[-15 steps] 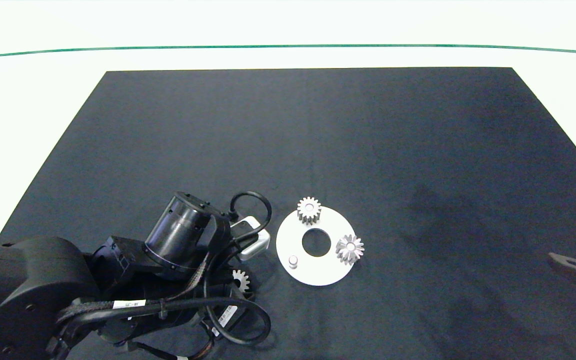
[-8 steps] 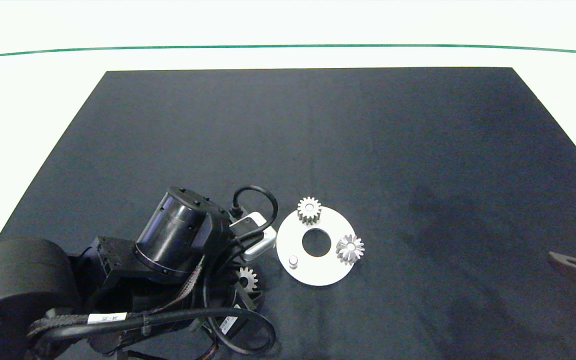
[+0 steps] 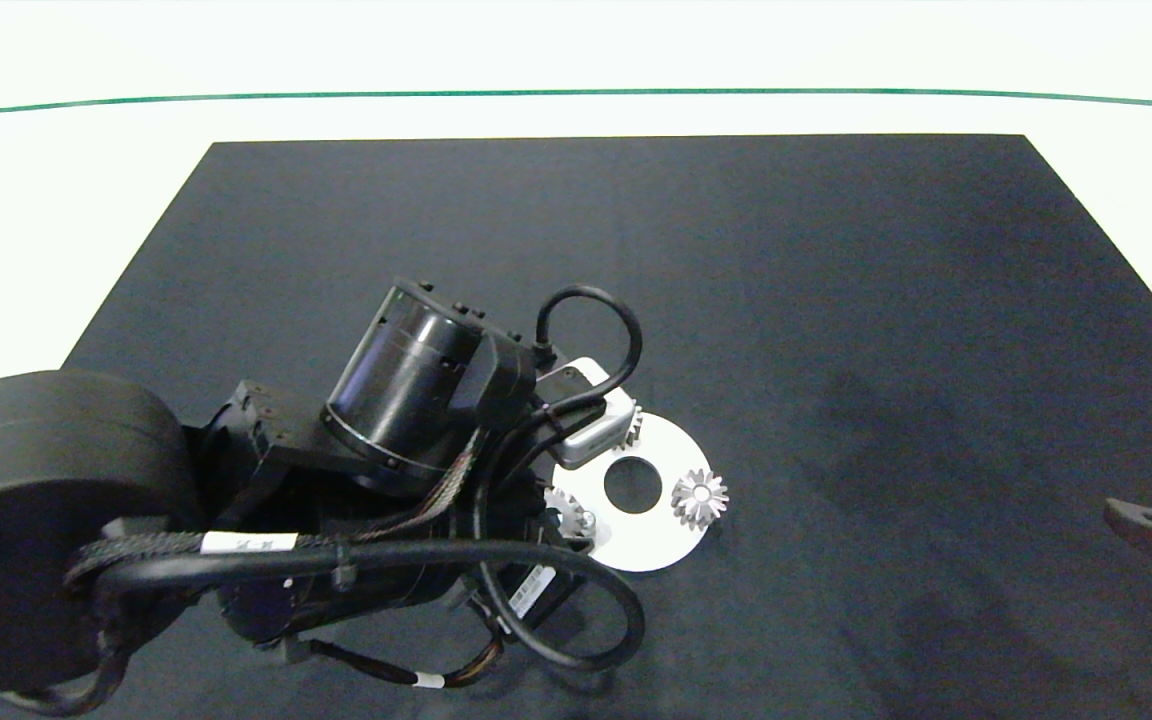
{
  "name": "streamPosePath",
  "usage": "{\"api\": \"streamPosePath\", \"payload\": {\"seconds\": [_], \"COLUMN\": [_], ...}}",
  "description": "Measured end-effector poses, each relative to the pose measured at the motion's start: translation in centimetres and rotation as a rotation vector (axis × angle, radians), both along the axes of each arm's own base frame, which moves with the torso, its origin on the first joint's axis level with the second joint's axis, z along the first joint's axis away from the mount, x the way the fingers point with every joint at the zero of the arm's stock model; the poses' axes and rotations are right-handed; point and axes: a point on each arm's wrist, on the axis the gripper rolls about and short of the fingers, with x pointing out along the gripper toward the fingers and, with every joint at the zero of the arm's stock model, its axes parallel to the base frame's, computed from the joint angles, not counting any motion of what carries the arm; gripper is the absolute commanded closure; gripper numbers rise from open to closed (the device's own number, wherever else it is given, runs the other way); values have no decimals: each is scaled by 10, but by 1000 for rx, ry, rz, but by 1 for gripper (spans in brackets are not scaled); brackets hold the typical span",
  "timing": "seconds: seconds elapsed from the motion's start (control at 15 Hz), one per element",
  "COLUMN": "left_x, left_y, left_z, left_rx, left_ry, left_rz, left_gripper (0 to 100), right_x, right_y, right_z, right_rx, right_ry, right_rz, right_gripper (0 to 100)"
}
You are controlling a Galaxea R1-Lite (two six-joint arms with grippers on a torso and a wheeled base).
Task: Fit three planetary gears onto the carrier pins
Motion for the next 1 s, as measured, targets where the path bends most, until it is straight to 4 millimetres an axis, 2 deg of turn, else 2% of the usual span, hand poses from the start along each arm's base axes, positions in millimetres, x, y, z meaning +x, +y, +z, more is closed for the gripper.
{"api": "streamPosePath", "payload": {"seconds": [0.33, 1.0], "left_x": [12, 18], "left_y": [-16, -29], "left_z": [-11, -23], "left_rx": [43, 85], "left_ry": [16, 16], "left_rz": [-14, -29], "left_gripper": [75, 75], "right_x": [0, 0], "right_y": [0, 0], "right_z": [0, 0], "right_rx": [0, 1], "right_ry": [1, -1], "right_rz": [2, 2], "right_gripper": [0, 0]}}
